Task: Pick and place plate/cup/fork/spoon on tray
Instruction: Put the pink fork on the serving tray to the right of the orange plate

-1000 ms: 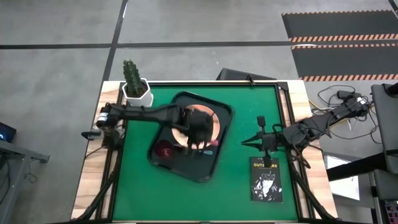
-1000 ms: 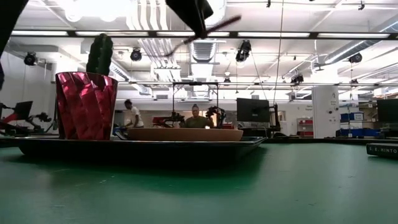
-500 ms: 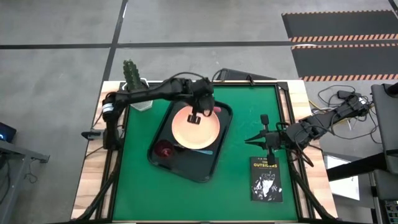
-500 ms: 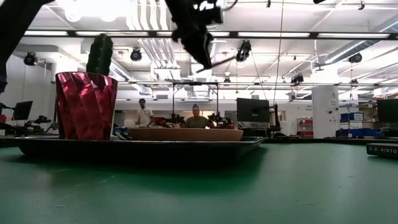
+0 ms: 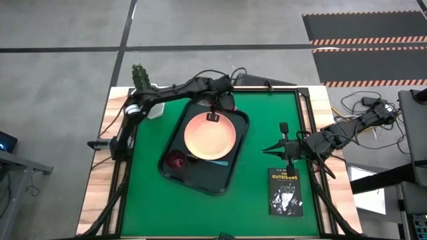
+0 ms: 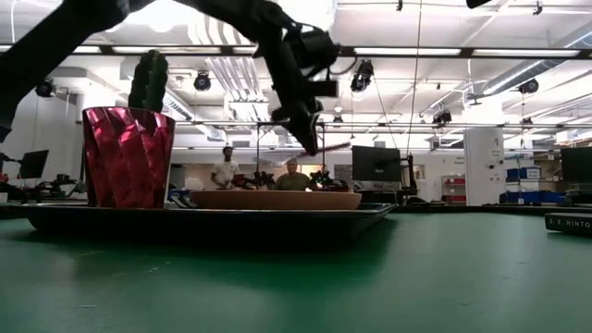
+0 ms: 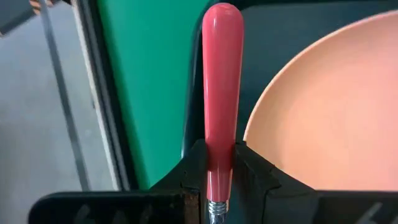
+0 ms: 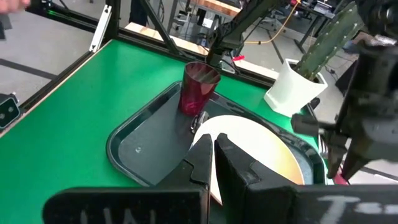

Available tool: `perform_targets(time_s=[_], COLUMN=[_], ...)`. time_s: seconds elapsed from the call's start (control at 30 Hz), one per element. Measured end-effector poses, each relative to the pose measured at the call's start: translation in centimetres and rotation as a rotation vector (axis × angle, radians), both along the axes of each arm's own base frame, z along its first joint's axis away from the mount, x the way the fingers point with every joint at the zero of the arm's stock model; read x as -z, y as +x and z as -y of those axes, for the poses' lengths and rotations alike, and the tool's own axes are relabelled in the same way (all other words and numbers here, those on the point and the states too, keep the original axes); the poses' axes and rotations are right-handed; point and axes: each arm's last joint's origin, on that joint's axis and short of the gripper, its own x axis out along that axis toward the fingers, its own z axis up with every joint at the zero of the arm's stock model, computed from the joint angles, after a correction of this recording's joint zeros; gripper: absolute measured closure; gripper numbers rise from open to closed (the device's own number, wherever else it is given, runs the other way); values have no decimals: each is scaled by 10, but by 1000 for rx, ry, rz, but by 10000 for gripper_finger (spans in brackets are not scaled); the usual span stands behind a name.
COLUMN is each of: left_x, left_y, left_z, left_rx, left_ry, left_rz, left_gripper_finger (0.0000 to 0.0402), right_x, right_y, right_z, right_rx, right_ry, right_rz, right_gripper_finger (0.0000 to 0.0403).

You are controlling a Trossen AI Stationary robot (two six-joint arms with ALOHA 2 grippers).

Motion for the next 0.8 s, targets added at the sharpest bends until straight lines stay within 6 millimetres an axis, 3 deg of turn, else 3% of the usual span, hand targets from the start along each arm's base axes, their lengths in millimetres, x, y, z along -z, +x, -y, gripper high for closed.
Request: perform_targets(time_s=[0.33, 0.8], left_x=[39, 66], left_y=[6, 7], left_z=[-17, -30], left_rx=[28, 21], left_ry=[-21, -28], left_rz=[-58, -85], left_gripper_finger=[367, 365], right_x=[5, 6], right_y=[0, 0], right_z=[0, 0], right_rx=[1, 2], right_ry=[-6, -9], right_rz=[-12, -17], right_gripper_finger=[394, 394])
